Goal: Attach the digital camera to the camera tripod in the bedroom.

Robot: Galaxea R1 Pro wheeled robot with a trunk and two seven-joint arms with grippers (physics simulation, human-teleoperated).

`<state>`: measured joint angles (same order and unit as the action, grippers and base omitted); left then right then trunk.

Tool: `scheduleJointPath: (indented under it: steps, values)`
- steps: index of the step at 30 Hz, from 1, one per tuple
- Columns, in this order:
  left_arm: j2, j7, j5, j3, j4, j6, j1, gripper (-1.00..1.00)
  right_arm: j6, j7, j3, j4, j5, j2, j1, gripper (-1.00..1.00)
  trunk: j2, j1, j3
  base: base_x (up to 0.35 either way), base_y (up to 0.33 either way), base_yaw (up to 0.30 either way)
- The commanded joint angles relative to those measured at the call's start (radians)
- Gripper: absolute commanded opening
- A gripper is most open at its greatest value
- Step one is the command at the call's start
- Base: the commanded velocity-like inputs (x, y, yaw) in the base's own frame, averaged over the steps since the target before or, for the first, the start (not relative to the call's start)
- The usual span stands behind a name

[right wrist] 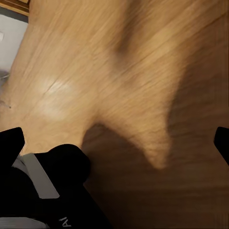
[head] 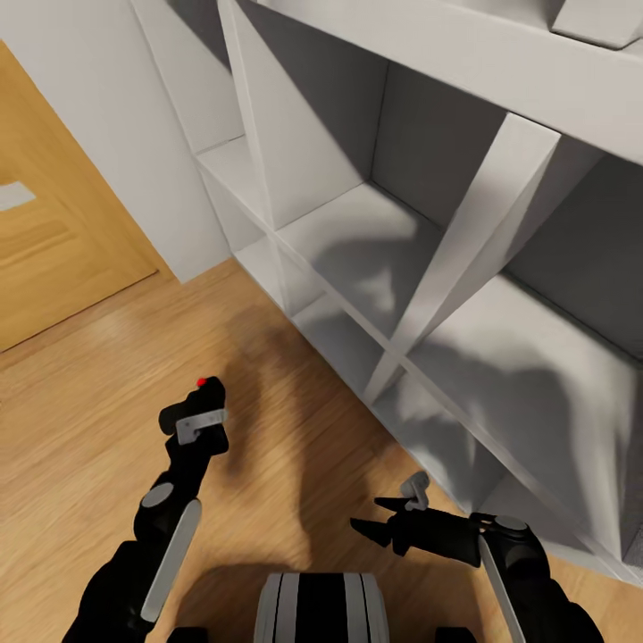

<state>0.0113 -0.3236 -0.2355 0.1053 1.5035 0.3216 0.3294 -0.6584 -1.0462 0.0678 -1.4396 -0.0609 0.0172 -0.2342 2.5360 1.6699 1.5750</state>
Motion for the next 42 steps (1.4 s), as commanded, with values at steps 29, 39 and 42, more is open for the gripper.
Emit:
scheduleJointPath:
  steps: [29, 39, 42]
  values:
    - [-0.184, -0.005, -0.709, 0.000, -0.017, 0.036, -0.062, -1.00, -0.084, -0.030, 0.013, -0.003, -0.007, -0.042, -0.001, 1.00, -0.007, -0.013, -0.112, 0.000, 0.000, 0.000]
    - [-0.183, -0.009, -0.710, 0.005, -0.027, 0.036, -0.062, -1.00, -0.070, 0.076, 0.004, -0.001, -0.046, -0.139, -0.001, 1.00, -0.009, -0.018, -0.150, 0.000, 0.000, 0.000]
    - [-0.184, -0.011, -0.709, 0.006, -0.026, 0.036, -0.063, -1.00, -0.067, 0.124, -0.004, -0.002, -0.052, -0.146, -0.001, 1.00, -0.010, -0.019, -0.162, 0.000, 0.000, 0.000]
